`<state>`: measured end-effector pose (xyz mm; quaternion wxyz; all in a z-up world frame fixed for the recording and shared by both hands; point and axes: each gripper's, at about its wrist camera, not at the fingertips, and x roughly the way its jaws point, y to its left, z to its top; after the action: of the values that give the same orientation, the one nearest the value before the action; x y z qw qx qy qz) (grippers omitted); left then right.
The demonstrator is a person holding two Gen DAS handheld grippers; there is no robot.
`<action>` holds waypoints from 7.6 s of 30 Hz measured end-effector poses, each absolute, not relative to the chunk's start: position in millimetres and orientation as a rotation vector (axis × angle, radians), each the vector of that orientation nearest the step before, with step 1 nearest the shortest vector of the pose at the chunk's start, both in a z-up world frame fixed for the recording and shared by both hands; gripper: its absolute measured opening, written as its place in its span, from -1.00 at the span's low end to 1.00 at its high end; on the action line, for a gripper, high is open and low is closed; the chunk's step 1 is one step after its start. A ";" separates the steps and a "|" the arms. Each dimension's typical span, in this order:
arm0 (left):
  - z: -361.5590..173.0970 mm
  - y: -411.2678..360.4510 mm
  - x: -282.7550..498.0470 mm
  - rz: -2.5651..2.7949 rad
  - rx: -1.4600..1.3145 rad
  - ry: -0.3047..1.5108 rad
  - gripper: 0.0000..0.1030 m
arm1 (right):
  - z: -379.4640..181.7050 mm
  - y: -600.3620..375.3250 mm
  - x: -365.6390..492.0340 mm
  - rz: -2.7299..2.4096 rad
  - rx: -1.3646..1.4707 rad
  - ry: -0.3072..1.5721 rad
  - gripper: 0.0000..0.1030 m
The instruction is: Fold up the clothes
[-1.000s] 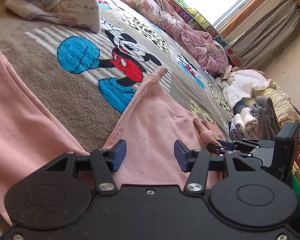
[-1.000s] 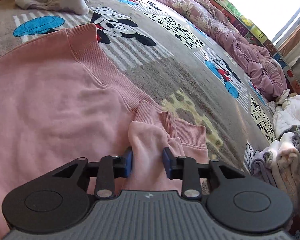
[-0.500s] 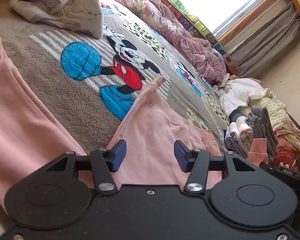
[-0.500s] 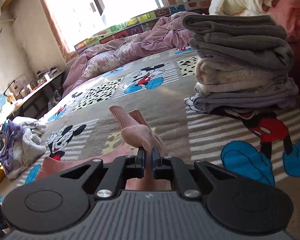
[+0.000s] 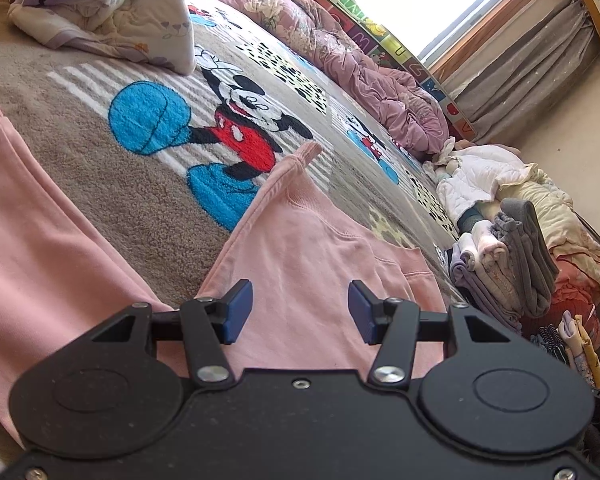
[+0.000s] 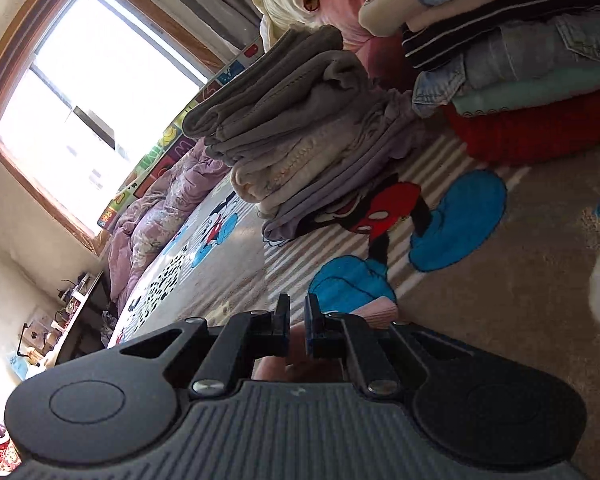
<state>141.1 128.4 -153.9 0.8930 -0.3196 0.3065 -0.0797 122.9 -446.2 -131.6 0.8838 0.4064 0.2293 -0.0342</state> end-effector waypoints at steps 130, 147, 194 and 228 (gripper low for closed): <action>-178.0 -86.5 85.5 -0.863 0.191 0.716 -0.25 | -140.3 -408.8 169.6 -0.203 0.287 0.641 -0.60; -178.7 -85.2 85.5 -0.868 0.192 0.717 -0.23 | -171.2 -484.7 160.8 -0.148 0.968 0.479 -0.87; -134.9 -71.4 100.4 -0.791 -0.018 0.682 -0.18 | -139.0 -393.7 189.1 0.128 0.305 0.663 -0.53; -188.8 -250.4 62.9 -0.575 0.830 0.520 -0.98 | -200.7 -507.7 173.3 -0.057 0.948 0.500 -0.89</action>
<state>62.9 -250.4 -188.8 0.8430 0.3931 0.2464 -0.2722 173.3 -507.7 -200.7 0.8593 0.4517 0.2383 -0.0270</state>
